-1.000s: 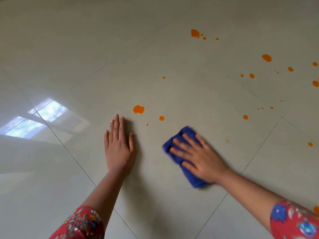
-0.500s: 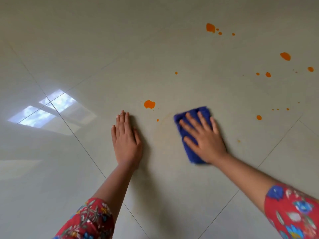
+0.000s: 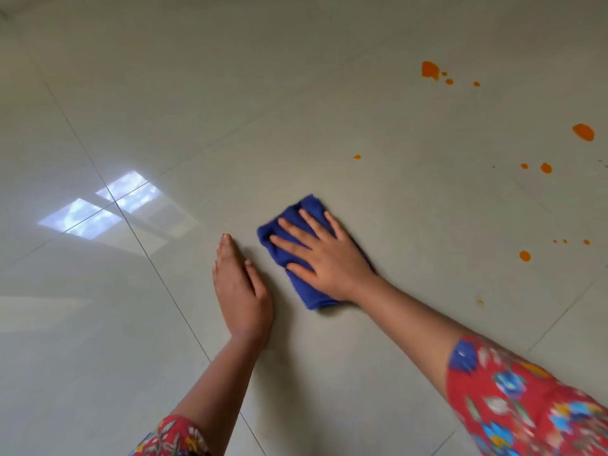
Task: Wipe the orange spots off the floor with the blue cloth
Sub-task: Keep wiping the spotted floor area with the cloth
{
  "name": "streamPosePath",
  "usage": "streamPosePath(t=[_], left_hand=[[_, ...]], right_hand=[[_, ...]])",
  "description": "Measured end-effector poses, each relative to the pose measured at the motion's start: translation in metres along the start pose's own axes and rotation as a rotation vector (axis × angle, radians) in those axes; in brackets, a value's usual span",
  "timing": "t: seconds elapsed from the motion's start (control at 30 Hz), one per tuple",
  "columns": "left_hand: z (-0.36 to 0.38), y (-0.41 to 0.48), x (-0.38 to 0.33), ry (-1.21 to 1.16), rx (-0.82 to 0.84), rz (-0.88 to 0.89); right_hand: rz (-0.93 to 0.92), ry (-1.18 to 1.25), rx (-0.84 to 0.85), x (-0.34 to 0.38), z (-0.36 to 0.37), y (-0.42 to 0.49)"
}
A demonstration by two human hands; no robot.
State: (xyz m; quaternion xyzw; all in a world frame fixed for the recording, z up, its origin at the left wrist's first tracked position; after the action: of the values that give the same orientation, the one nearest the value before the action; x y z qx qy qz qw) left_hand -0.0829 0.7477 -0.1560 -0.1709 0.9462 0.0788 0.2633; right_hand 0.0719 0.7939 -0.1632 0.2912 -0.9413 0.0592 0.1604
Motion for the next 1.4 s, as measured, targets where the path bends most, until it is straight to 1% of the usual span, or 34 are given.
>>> streamPosePath(t=[0.03, 0.07, 0.13, 0.17, 0.2, 0.23, 0.27, 0.37, 0.4, 0.43, 0.47, 0.5, 0.53, 0.6, 0.63, 0.67, 0.7, 0.77, 0.8, 0.83, 0.87, 0.9, 0.97, 1.0, 1.03, 1.07, 1.1, 1.17, 1.2, 1.23, 1.27, 1.33, 1.37, 1.4], left_hand=[[0.0, 0.0, 0.0, 0.007, 0.004, -0.003], [0.001, 0.0, -0.001, 0.017, 0.011, -0.003], [0.001, -0.001, -0.004, 0.037, 0.025, 0.011], [0.001, -0.002, -0.005, 0.041, 0.029, 0.016], [0.0, -0.002, -0.005, 0.037, 0.028, 0.016], [0.0, -0.002, -0.005, 0.031, 0.029, 0.013], [0.001, -0.001, -0.004, 0.023, 0.026, 0.012], [0.0, 0.002, -0.003, -0.018, 0.009, 0.012], [0.0, 0.003, -0.002, -0.028, 0.007, 0.007], [0.0, 0.003, -0.001, -0.03, 0.007, 0.004], [0.0, 0.002, 0.0, -0.023, 0.007, 0.003], [0.0, 0.001, 0.0, -0.011, 0.008, 0.005], [0.0, -0.001, -0.002, 0.004, 0.014, 0.009], [0.001, -0.002, -0.004, 0.023, 0.03, 0.018], [0.001, -0.002, -0.005, 0.026, 0.031, 0.018], [0.0, -0.001, -0.006, 0.032, 0.027, 0.019], [0.0, 0.0, -0.006, 0.032, 0.025, 0.023], [-0.001, 0.001, -0.004, 0.002, 0.016, 0.025], [-0.001, 0.0, -0.004, -0.014, 0.021, 0.025], [-0.001, 0.0, -0.004, -0.016, 0.03, 0.024], [-0.001, 0.0, -0.004, 0.004, 0.039, 0.031], [-0.001, -0.002, -0.007, 0.036, 0.052, 0.052], [0.004, 0.0, -0.019, 0.077, 0.079, 0.111], [0.007, 0.003, -0.026, 0.087, 0.094, 0.139], [0.012, 0.009, -0.036, 0.094, 0.105, 0.172], [0.018, 0.016, -0.046, 0.094, 0.116, 0.207], [0.025, 0.023, -0.056, 0.087, 0.13, 0.232], [0.04, 0.036, -0.074, 0.068, 0.16, 0.254], [0.047, 0.039, -0.08, 0.093, 0.169, 0.268], [0.053, 0.04, -0.086, 0.15, 0.174, 0.283], [0.058, 0.039, -0.087, 0.225, 0.177, 0.294], [0.066, 0.036, -0.088, 0.33, 0.179, 0.327], [0.068, 0.035, -0.089, 0.354, 0.184, 0.35], [0.07, 0.036, -0.09, 0.376, 0.194, 0.369]], right_hand=[[0.016, -0.036, -0.021, -0.02, -0.004, -0.011], [0.103, -0.07, -0.062, -0.046, -0.013, -0.014], [0.366, -0.097, -0.148, -0.098, -0.035, -0.001], [0.485, -0.053, -0.161, -0.11, -0.041, 0.012], [0.54, 0.001, -0.154, -0.108, -0.041, 0.03], [0.519, 0.028, -0.128, -0.092, -0.036, 0.047], [0.433, 0.029, -0.101, -0.066, -0.028, 0.061], [-0.001, 0.002, -0.019, 0.026, 0.004, 0.042], [-0.09, -0.004, 0.035, 0.038, 0.011, 0.018], [-0.144, -0.014, 0.077, 0.033, 0.011, -0.002], [-0.175, -0.033, 0.08, 0.016, 0.007, -0.014], [-0.159, -0.074, 0.053, -0.011, 0.0, -0.019], [-0.076, -0.113, 0.009, -0.042, -0.01, -0.017], [0.268, -0.1, -0.116, -0.098, -0.036, -0.004], [0.404, -0.061, -0.168, -0.103, -0.043, 0.002], [0.446, -0.032, -0.199, -0.09, -0.04, 0.006], [0.377, -0.02, -0.197, -0.062, -0.03, 0.006], [0.036, -0.016, -0.087, 0.01, -0.002, -0.021], [-0.102, -0.013, 0.0, 0.029, 0.007, -0.045], [-0.182, -0.031, 0.047, 0.025, 0.006, -0.061], [-0.206, -0.071, 0.03, 0.007, 0.0, -0.068], [-0.136, -0.111, -0.005, -0.02, -0.008, -0.069], [0.21, -0.111, -0.124, -0.086, -0.032, -0.062], [0.385, -0.104, -0.185, -0.105, -0.042, -0.06], [0.467, -0.094, -0.228, -0.108, -0.044, -0.057], [0.437, -0.097, -0.22, -0.098, -0.04, -0.053], [0.295, -0.099, -0.169, -0.079, -0.031, -0.048], [-0.053, -0.108, 0.017, -0.054, -0.017, -0.047], [-0.111, -0.12, 0.042, -0.062, -0.022, -0.04], [-0.071, -0.137, 0.004, -0.079, -0.03, -0.027], [0.075, -0.122, -0.067, -0.102, -0.04, -0.012], [0.459, -0.028, -0.235, -0.149, -0.063, 0.008], [0.573, 0.003, -0.301, -0.155, -0.066, 0.012], [0.597, 0.029, -0.314, -0.148, -0.065, 0.02]])
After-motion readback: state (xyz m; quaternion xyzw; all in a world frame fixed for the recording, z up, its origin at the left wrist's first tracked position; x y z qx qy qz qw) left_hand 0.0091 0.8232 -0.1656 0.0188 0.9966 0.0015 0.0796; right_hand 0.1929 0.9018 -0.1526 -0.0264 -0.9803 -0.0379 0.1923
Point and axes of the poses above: each hand's wrist, its own y-axis towards the middle knuckle, its own z-axis out of the palm, x = y × z, the point moved 7 cm from there along y, towards the middle knuckle, and after that the axes turned 12 degrees about y, right-handed, at the moved point
